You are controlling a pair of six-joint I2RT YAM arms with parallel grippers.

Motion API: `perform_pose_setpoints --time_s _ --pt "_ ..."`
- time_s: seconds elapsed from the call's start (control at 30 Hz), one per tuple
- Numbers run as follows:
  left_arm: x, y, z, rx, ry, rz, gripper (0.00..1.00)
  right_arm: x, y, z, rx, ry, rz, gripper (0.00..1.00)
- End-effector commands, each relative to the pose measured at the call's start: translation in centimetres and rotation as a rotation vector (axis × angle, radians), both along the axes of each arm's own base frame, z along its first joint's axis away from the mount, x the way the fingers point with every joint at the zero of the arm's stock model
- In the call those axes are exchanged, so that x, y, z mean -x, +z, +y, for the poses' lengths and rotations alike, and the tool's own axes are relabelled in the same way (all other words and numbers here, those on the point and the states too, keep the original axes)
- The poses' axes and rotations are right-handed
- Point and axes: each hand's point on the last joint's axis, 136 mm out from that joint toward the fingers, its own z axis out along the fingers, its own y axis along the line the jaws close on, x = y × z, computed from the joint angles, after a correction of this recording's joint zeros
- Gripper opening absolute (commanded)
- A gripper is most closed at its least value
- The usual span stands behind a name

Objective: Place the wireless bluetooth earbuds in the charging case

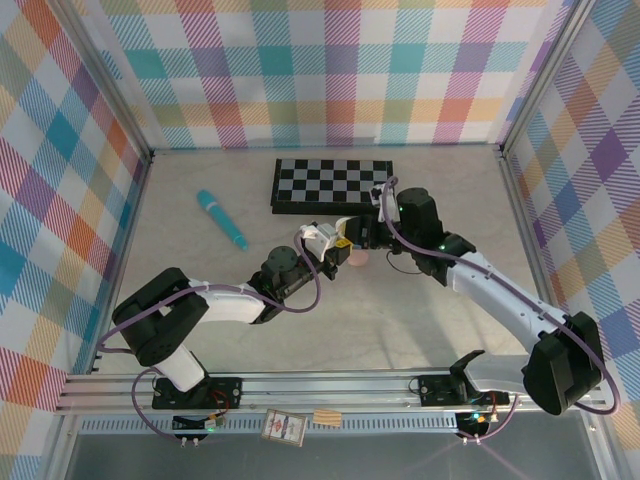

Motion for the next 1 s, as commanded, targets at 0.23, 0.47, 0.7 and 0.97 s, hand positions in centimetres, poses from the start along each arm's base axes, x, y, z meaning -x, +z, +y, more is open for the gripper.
perform_pose_setpoints --time_s 0.23,0.47,0.7,0.97 --pt "0.0 3.6 -0.5 0.1 -0.001 -0.047 0.0 -0.4 2.4 -0.5 -0.072 -0.045 -0.077 0.24" --pt "0.0 4.4 -0.3 0.106 0.005 -0.057 0.0 -0.2 1.2 -1.6 -0.033 -0.09 -0.058 0.26" --pt "0.1 4.8 -0.5 0.118 -0.009 -0.061 0.0 -0.3 1.0 -2.0 -0.015 -0.113 -0.037 0.32" --pt "0.1 4.4 -0.5 0.103 -0.009 -0.066 0.0 -0.1 1.9 -2.2 -0.017 -0.116 -0.049 0.43"
